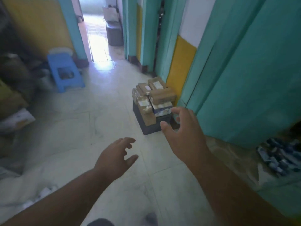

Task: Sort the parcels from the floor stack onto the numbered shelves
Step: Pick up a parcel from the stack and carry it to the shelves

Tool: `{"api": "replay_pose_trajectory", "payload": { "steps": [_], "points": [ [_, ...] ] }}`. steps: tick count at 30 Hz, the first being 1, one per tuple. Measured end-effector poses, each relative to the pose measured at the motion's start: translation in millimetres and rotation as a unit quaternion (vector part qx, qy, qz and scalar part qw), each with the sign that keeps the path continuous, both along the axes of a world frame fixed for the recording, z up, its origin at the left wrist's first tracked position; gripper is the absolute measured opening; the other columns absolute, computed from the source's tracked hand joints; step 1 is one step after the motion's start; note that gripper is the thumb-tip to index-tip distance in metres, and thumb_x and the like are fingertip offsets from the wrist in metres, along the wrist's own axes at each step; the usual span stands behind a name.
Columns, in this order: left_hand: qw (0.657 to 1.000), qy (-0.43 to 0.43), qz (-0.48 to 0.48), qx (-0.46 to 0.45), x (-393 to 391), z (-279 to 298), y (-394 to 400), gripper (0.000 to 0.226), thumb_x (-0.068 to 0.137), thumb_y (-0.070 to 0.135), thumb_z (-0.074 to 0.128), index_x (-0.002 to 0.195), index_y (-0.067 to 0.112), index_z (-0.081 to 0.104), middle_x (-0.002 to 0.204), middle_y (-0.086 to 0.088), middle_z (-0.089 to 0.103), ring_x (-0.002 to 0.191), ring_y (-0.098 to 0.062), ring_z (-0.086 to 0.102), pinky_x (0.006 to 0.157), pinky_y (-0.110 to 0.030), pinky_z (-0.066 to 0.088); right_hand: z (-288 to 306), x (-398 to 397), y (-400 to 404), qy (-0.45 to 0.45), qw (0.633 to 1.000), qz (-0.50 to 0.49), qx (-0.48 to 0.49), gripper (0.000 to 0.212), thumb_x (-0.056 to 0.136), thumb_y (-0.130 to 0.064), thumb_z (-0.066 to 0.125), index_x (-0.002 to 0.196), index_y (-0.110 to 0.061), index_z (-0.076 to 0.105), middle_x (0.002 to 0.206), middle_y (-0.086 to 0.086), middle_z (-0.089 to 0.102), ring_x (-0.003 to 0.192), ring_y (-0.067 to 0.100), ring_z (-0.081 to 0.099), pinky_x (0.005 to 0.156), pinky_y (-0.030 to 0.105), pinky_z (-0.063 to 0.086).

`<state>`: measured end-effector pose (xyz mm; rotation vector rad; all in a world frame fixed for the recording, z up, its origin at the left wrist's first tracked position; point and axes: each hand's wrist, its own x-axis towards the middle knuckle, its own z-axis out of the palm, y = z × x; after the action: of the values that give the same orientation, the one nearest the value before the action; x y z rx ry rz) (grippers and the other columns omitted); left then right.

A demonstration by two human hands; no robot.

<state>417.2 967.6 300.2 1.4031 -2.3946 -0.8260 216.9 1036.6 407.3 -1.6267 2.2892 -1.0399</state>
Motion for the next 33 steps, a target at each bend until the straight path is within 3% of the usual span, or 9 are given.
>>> {"api": "replay_pose_trajectory", "payload": {
  "steps": [8, 11, 14, 17, 22, 26, 33],
  "points": [
    [1.000, -0.005, -0.003, 0.004, -12, -29, -190, 0.053, 0.086, 0.044, 0.072, 0.134, 0.033, 0.054, 0.112, 0.015, 0.060, 0.087, -0.003, 0.060, 0.077, -0.019, 0.050, -18, -30, -205, 0.013, 1.000, -0.009, -0.004, 0.040, 0.091, -0.038, 0.064, 0.127, -0.022, 0.052, 0.124, -0.002, 0.052, 0.111, 0.013, 0.051, 0.083, 0.023, 0.043],
    [0.999, -0.028, -0.038, -0.005, -34, -25, -278, 0.053, 0.088, 0.047, 0.070, 0.136, 0.034, 0.052, 0.119, 0.012, 0.061, 0.099, -0.007, 0.059, 0.087, -0.028, 0.053, -16, -51, -261, 0.014, 0.998, -0.055, 0.011, 0.041, 0.091, -0.038, 0.064, 0.127, -0.023, 0.051, 0.126, -0.003, 0.051, 0.114, 0.014, 0.051, 0.084, 0.026, 0.043],
    [0.996, -0.043, -0.082, -0.021, -76, -15, -353, 0.052, 0.088, 0.047, 0.070, 0.135, 0.034, 0.053, 0.124, 0.010, 0.061, 0.109, -0.013, 0.057, 0.093, -0.033, 0.053, -11, -80, -300, 0.009, 0.995, -0.102, 0.002, 0.042, 0.091, -0.034, 0.066, 0.127, -0.018, 0.054, 0.118, -0.004, 0.049, 0.108, 0.012, 0.051, 0.075, 0.016, 0.038],
    [0.991, -0.045, -0.123, -0.011, -127, -21, -411, 0.050, 0.087, 0.048, 0.070, 0.133, 0.036, 0.054, 0.125, 0.011, 0.061, 0.111, -0.014, 0.057, 0.092, -0.032, 0.053, -18, -113, -336, 0.005, 0.989, -0.149, 0.009, 0.042, 0.090, -0.032, 0.068, 0.125, -0.014, 0.055, 0.107, -0.008, 0.044, 0.098, 0.009, 0.048, 0.068, 0.006, 0.031],
    [0.988, -0.048, -0.144, 0.029, -214, -60, -489, 0.048, 0.085, 0.041, 0.074, 0.130, 0.034, 0.057, 0.121, 0.009, 0.062, 0.104, -0.014, 0.058, 0.085, -0.030, 0.052, -53, -188, -406, 0.005, 0.984, -0.174, 0.038, 0.043, 0.089, -0.034, 0.067, 0.125, -0.013, 0.055, 0.105, -0.007, 0.045, 0.097, 0.010, 0.048, 0.070, 0.006, 0.030],
    [0.986, -0.069, -0.137, 0.070, -275, -88, -553, 0.051, 0.085, 0.045, 0.073, 0.131, 0.036, 0.055, 0.122, 0.009, 0.060, 0.107, -0.015, 0.057, 0.088, -0.033, 0.053, -95, -259, -480, 0.001, 0.984, -0.167, 0.066, 0.044, 0.090, -0.038, 0.065, 0.126, -0.016, 0.053, 0.110, -0.002, 0.051, 0.097, 0.008, 0.047, 0.066, 0.007, 0.031],
    [0.980, -0.092, -0.129, 0.124, -356, -145, -662, 0.046, 0.085, 0.037, 0.075, 0.127, 0.031, 0.058, 0.116, 0.011, 0.059, 0.097, -0.011, 0.057, 0.078, -0.027, 0.051, -166, -351, -611, -0.036, 0.977, -0.149, 0.145, 0.042, 0.092, -0.041, 0.062, 0.127, -0.021, 0.051, 0.122, 0.000, 0.051, 0.105, 0.012, 0.051, 0.072, 0.021, 0.044]
  ]
}}
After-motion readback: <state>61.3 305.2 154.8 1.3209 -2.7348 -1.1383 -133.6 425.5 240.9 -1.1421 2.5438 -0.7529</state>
